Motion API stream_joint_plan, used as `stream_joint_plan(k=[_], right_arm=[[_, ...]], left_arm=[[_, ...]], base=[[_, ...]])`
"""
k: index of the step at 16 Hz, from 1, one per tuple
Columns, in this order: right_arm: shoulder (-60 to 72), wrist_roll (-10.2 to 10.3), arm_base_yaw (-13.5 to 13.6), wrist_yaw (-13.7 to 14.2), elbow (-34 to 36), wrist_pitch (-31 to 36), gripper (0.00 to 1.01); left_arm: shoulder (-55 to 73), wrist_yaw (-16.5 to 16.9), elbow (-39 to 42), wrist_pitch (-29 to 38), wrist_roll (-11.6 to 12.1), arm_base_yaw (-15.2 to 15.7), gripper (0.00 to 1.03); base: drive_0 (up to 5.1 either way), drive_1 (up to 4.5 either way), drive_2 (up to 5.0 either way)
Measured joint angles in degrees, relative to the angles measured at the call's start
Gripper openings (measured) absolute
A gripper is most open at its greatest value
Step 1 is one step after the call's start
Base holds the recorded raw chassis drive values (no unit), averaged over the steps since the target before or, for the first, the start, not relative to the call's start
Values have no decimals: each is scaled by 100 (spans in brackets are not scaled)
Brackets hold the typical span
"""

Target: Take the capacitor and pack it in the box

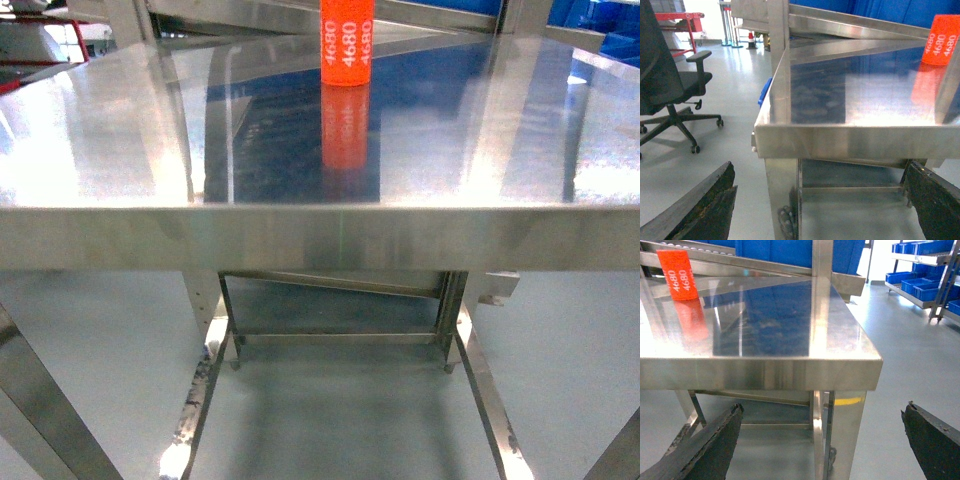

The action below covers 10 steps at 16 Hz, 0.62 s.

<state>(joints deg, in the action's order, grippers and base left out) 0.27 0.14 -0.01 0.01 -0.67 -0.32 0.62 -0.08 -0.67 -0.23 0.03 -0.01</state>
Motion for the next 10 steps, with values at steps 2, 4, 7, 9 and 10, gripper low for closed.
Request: stream_joint_plan(k=[2,4,7,9,10], right_arm=[[0,-4,0,-2,0,-2,98],[0,7,0,2,0,-2,98],[0,-9,0,-2,0,4,98],[0,7,0,2,0,0,98],[0,4,0,2,0,24,98]], left_arm=[[0,-2,0,-4,-4,0,98],[0,2,0,-2,0,0,98],[0,2,0,-2,-4,0,98],[0,9,0,0,-2,0,98],[0,11,0,17,0,0,98]], base=[[0,0,0],[0,0,0],[0,0,0],[0,0,0],[0,0,0]])
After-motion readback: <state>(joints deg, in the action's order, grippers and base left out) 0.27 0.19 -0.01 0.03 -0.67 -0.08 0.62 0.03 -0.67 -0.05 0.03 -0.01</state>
